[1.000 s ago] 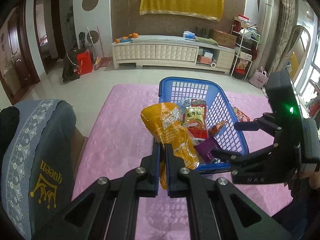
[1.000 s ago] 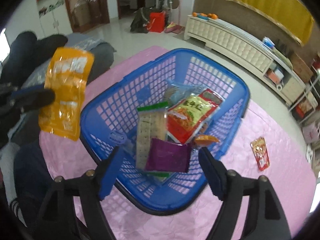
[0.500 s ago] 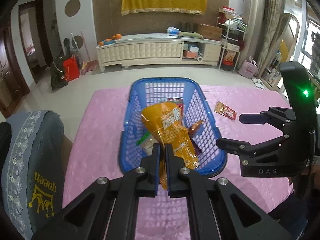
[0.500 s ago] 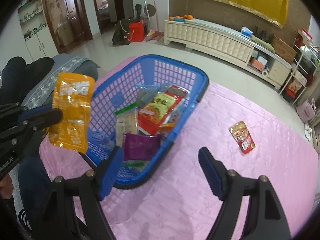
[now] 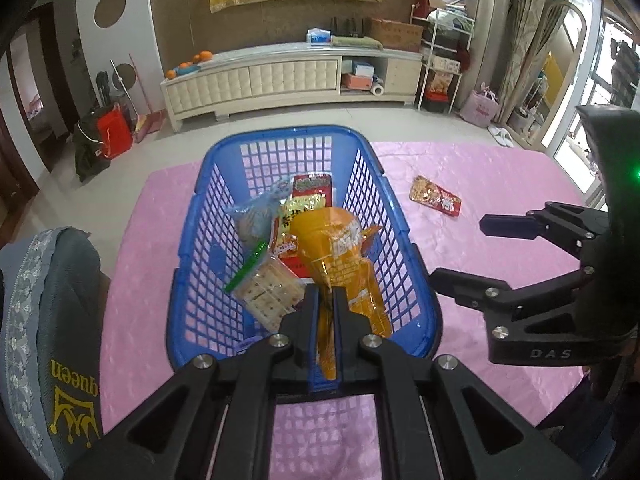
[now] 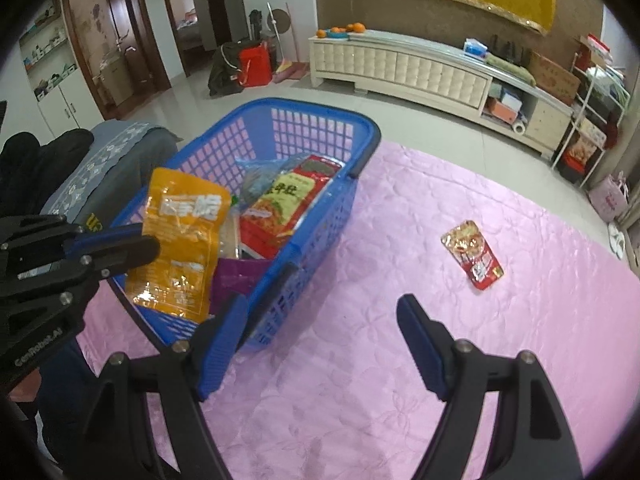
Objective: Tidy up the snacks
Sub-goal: 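Lower the orange bag into the basket and open the left tool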
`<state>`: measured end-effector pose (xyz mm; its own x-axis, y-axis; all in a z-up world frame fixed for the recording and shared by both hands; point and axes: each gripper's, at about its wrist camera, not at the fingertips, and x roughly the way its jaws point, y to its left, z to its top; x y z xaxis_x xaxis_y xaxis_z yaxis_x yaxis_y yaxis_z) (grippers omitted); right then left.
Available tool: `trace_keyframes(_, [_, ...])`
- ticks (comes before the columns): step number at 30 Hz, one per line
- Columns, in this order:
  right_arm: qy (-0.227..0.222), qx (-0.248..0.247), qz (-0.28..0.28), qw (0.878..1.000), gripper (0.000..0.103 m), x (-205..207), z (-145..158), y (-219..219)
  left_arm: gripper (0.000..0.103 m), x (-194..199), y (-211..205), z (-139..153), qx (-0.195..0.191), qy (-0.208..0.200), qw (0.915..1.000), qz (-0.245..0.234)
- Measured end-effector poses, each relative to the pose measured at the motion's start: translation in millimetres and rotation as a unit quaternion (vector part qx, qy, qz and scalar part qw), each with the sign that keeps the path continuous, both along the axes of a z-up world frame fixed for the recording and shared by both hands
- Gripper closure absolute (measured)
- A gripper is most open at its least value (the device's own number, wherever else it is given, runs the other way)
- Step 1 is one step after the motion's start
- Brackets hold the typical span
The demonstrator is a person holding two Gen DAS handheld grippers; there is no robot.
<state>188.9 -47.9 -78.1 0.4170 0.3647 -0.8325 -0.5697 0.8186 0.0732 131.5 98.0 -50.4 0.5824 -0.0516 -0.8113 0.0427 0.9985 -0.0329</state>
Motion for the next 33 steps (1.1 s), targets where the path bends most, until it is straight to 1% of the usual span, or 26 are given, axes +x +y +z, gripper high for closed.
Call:
trace_keyframes(5, [0.008, 0.003, -0.004, 1.000, 0.022, 2.4, -5.6, -5.0, 0.097, 6.6, -1.1, -7.4, -0.007, 0.010, 0.9999, -0.001])
trace_keyframes(7, [0.009, 0.004, -0.003, 1.000, 0.022, 1.9, -5.4, -6.0, 0.094, 6.4, -2.2, -9.2, -0.007, 0.015, 0.9999, -0.002])
trace_keyframes(9, [0.007, 0.007, -0.003, 1.000, 0.022, 1.1, -4.0, -6.8, 0.076, 4.1, -3.3, -10.2, 0.005, 0.017, 0.9998, 0.001])
trace_keyframes(10, [0.006, 0.009, -0.003, 1.000, 0.022, 0.0, -2.6, -6.9, 0.059, 1.7, -3.5, -9.9, 0.009, 0.015, 0.9998, 0.002])
trace_keyframes(11, [0.005, 0.010, -0.002, 1.000, 0.022, -0.7, -1.8, -6.6, 0.052, -1.6, -3.8, -7.8, 0.013, 0.010, 0.9999, 0.002])
trace_keyframes(12, [0.003, 0.012, -0.002, 1.000, 0.022, -2.0, -0.1, -6.9, 0.052, -4.2, -4.4, -6.7, 0.014, 0.008, 0.9999, -0.001])
trace_keyframes(13, [0.001, 0.014, -0.001, 1.000, 0.022, -3.4, 1.9, -7.3, 0.049, -5.8, -4.6, -5.1, 0.014, 0.007, 0.9999, -0.003])
trace_keyframes(14, [0.000, 0.015, 0.000, 1.000, 0.022, -4.4, 3.0, -7.4, 0.044, -8.1, -5.7, -2.3, 0.017, 0.007, 0.9998, -0.005])
trace_keyframes(16, [-0.004, 0.018, 0.002, 1.000, 0.022, -7.3, 7.6, -8.5, 0.038, -11.2, -8.0, 2.6, 0.027, 0.000, 0.9996, -0.007])
trace_keyframes(18, [-0.005, 0.021, 0.003, 1.000, 0.022, -7.9, 11.3, -10.0, 0.036, -13.2, -10.3, 8.0, 0.033, -0.005, 0.9994, -0.010])
trace_keyframes(22, [-0.012, 0.027, 0.003, 1.000, 0.022, -5.6, 20.3, -16.1, 0.027, -9.8, -18.9, 18.9, 0.048, -0.014, 0.9986, -0.014])
trace_keyframes(25, [-0.020, 0.027, -0.001, 0.999, 0.022, 0.8, 26.7, -22.6, 0.027, -2.4, -21.5, 26.2, 0.053, -0.023, 0.9983, -0.005])
trace_keyframes(29, [-0.029, 0.029, -0.014, 0.999, 0.022, 16.0, 36.7, -34.0, 0.027, 15.9, -18.4, 33.4, 0.035, -0.017, 0.9992, 0.005])
trace_keyframes(33, [-0.035, 0.024, -0.024, 0.999, 0.022, 37.9, 45.5, -46.1, 0.027, 34.3, -16.4, 37.7, 0.040, -0.016, 0.9989, 0.018])
